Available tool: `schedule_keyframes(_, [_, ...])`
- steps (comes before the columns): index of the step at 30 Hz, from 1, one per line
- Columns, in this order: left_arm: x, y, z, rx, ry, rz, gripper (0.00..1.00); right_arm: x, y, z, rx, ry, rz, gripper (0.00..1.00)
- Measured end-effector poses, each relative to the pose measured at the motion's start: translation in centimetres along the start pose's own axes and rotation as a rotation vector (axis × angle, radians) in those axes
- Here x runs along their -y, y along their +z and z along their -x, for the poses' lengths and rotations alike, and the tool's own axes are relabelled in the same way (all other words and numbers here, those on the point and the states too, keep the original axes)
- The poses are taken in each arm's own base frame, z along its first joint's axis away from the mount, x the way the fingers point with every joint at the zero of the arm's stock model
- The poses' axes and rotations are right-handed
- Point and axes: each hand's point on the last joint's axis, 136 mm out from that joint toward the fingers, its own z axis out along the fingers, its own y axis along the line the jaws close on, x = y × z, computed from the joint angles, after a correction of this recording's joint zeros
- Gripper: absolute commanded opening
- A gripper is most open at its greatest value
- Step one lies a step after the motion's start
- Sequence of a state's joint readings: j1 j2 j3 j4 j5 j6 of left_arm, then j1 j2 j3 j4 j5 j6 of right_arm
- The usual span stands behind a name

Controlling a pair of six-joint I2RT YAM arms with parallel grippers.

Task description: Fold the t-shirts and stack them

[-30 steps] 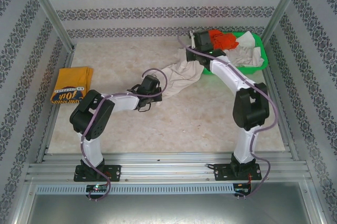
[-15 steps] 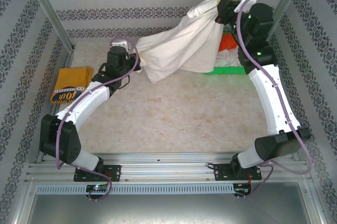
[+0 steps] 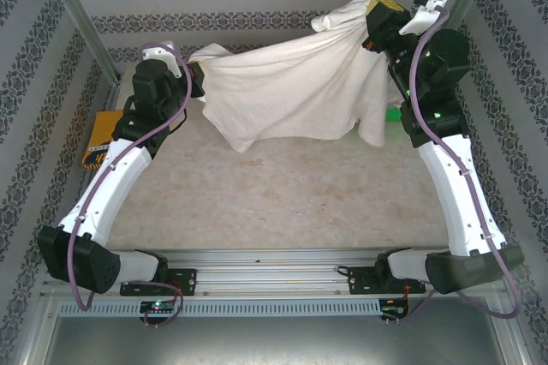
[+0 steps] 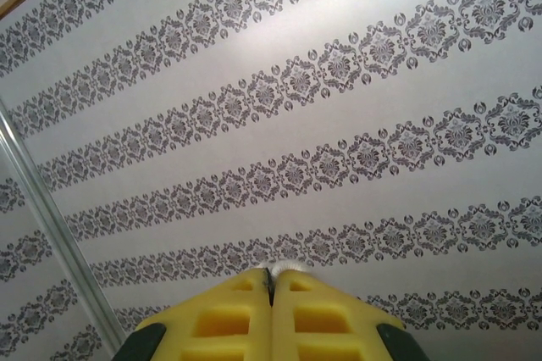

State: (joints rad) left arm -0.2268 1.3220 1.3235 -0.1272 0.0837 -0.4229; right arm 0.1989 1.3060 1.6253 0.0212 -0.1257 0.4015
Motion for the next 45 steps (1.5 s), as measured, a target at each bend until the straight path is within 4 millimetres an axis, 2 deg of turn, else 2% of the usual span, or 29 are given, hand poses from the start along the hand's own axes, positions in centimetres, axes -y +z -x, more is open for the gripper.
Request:
schedule_keyframes(2, [-0.1, 0.5, -1.6, -0.04, -0.013, -0.019, 0.0, 0.1, 0.7, -0.5, -0.015, 0.002, 0.007, 0.0])
schedule_keyframes(4, [-0.2, 1.1, -4.3, -0.101, -0.031, -0.036, 0.0, 0.1, 2.0, -1.0, -0.031, 0.004, 0.021, 0.0])
schedule_keyframes(6, [0.1, 1.6, -7.6, -0.175, -0.034, -0.049, 0.0, 0.0, 3.5, -2.0, -0.057, 0.008, 0.037, 0.0])
schedule_keyframes(10, [2.3, 1.6, -14.8, -0.328, -0.025, -0.115, 0.0, -1.0, 6.8, -5.2, -0.138, 0.02, 0.076, 0.0])
schedule_keyframes(16, [5.7, -0.4, -23.1, -0.478, -0.033, -0.209, 0.0, -5.8, 10.7, -12.1, -0.301, 0.021, 0.192, 0.0])
schedule_keyframes(19, [8.2, -1.7, -25.8, -0.512, -0.036, -0.277, 0.01, -8.7, 12.0, -16.2, -0.388, 0.022, 0.261, 0.0])
schedule_keyframes(20, [8.9, -2.0, -26.4, -0.516, -0.037, -0.298, 0.1, -9.6, 12.3, -17.4, -0.414, 0.023, 0.282, 0.0])
schedule_keyframes(22, [10.2, -2.8, -27.5, -0.524, -0.042, -0.34, 0.47, -11.8, 12.9, -20.5, -0.478, 0.025, 0.332, 0.0])
schedule_keyframes(23, [10.6, -2.9, -27.8, -0.523, -0.045, -0.352, 0.61, -12.7, 13.0, -21.9, -0.505, 0.025, 0.351, 0.1])
schedule_keyframes(25, [10.5, -3.0, -28.3, -0.518, -0.056, -0.351, 0.86, -14.7, 12.9, -25.1, -0.575, 0.025, 0.394, 0.45])
schedule_keyframes(27, [9.7, -2.9, -28.6, -0.51, -0.056, -0.323, 1.0, -15.8, 12.3, -27.7, -0.637, 0.02, 0.414, 0.63])
schedule_keyframes(28, [9.1, -3.0, -28.8, -0.506, -0.055, -0.303, 1.0, -16.2, 11.9, -28.8, -0.66, 0.018, 0.42, 0.7])
schedule_keyframes(30, [8.0, -3.5, -29.1, -0.499, -0.049, -0.271, 1.0, -16.3, 11.1, -30.2, -0.684, 0.013, 0.417, 0.75])
schedule_keyframes(32, [6.8, -4.5, -28.9, -0.484, -0.043, -0.239, 1.0, -14.7, 9.6, -31.4, -0.709, 0.01, 0.374, 0.77])
schedule_keyframes(37, [3.3, -7.2, -26.7, -0.408, -0.044, -0.148, 1.0, -6.9, 3.8, -33.7, -0.749, 0.023, 0.166, 0.77])
schedule_keyframes(38, [2.1, -7.4, -26.1, -0.39, -0.051, -0.114, 1.0, -5.4, 2.5, -34.0, -0.755, 0.025, 0.122, 0.77])
schedule_keyframes(40, [-0.6, -7.3, -24.7, -0.353, -0.075, -0.025, 1.0, -3.7, -0.1, -35.0, -0.767, 0.031, 0.071, 0.77])
schedule_keyframes(42, [-4.4, -6.9, -23.4, -0.321, -0.117, 0.092, 1.0, -3.0, -3.0, -36.8, -0.807, 0.038, 0.042, 0.76])
schedule_keyframes(45, [-10.2, -6.7, -22.7, -0.306, -0.182, 0.276, 1.0, -2.5, -7.4, -40.6, -0.896, 0.038, 0.012, 0.78])
